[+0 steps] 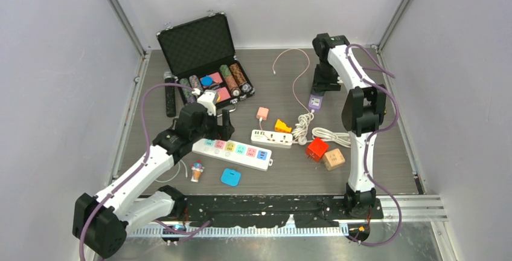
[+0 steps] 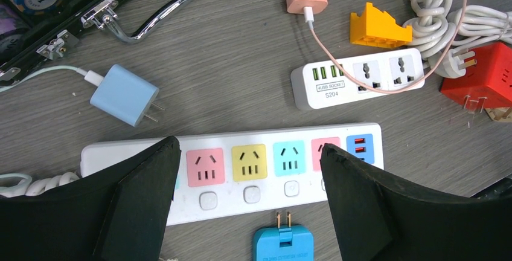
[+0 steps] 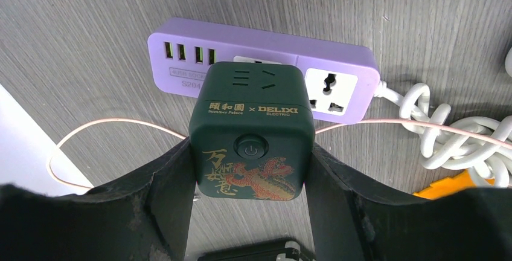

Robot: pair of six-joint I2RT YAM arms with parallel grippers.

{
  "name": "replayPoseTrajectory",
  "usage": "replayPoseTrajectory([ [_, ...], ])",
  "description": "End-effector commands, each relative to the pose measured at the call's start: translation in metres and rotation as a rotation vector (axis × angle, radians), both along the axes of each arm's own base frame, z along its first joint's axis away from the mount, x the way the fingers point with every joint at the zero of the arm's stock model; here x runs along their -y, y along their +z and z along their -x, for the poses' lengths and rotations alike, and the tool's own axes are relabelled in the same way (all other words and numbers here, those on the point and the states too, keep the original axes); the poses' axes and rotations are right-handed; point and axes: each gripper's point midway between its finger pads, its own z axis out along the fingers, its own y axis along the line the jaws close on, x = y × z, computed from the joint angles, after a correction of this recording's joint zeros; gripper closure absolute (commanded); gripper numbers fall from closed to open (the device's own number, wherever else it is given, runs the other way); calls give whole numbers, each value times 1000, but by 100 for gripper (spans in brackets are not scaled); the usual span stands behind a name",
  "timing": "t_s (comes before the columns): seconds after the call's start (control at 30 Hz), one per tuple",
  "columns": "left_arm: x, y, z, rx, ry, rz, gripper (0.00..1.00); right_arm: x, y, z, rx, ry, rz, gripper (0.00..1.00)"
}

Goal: Insert the plug

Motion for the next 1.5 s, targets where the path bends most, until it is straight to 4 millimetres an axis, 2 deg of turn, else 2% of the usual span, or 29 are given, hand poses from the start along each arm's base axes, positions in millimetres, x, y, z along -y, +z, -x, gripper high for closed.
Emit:
replayPoseTrajectory([
  [0.0,-2,15,-4,47,7,10,14,1,-59,23,-184,2,-52,95],
  [0.1,-2,14,-4,47,9,12,14,-1,-65,17,-143,11,-118,95],
  [0.4,-6,14,-7,56,34,-5,14,-10,-55,0,-91,59,-162,95],
  [0.53,-8,14,-7,60,37,-11,14,-3,-55,4,-131,76,-104,95],
  [0.73,-10,15,-7,63,42,-13,14,15,-63,10,-174,85,-1,95],
  [0.87,-10,15,-6,64,41,-13,14,19,-70,15,-204,111,19,93],
  [0.9,-9,16,-6,66,40,-12,14,19,-72,14,-207,117,19,91],
  [1.0,-10,17,-6,67,41,-12,14,18,-66,6,-182,144,24,71],
  [1.03,-10,17,-6,68,41,-13,14,19,-60,1,-161,149,30,61],
  [1.07,-10,18,-6,71,41,-14,13,19,-54,-2,-144,158,35,57],
  [1.17,-11,21,-7,79,42,-17,12,18,-32,-22,-47,190,44,33],
  [1.2,-12,21,-7,84,42,-17,12,19,-22,-25,-19,206,48,28],
  [1.23,-12,22,-7,87,43,-16,11,20,-16,-31,9,212,59,17],
  [1.3,-13,26,-8,101,48,-16,10,21,0,-35,51,243,76,6],
  [1.37,-13,27,-9,112,55,-14,9,22,14,-37,83,264,88,2],
  [1.47,-14,30,-11,126,59,-14,8,24,35,-39,130,300,102,4],
])
